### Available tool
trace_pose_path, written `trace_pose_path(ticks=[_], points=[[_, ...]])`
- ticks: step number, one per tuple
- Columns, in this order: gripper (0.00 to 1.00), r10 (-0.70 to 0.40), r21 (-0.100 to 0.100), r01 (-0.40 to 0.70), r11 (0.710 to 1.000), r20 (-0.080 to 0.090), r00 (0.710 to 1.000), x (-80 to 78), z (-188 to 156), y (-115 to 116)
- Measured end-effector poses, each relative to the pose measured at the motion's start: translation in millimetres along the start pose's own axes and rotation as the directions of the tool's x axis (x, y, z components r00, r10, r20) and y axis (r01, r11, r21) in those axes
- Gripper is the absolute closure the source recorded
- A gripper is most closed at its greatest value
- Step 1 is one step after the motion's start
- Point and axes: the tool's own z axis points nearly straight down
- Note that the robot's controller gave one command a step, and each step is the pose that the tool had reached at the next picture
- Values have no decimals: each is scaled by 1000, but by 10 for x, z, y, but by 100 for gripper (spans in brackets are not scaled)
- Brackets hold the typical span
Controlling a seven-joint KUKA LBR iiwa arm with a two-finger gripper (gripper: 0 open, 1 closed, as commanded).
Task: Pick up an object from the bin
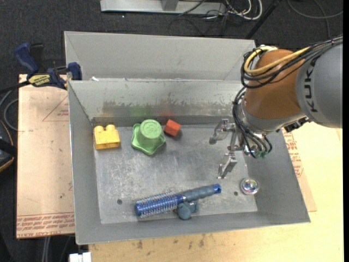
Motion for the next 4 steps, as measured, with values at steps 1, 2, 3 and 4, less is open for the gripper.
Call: trace_pose_path(ticks=[1,2,3,4], points=[[0,114,-3,-114,993,20,993,690,837,40],[100,110,-2,-110,994,21,994,674,811,43],[100,21,1,-21,1000,12,1000,848,166,134],[100,6,2,-6,1000,16,1000,789,-810,107]])
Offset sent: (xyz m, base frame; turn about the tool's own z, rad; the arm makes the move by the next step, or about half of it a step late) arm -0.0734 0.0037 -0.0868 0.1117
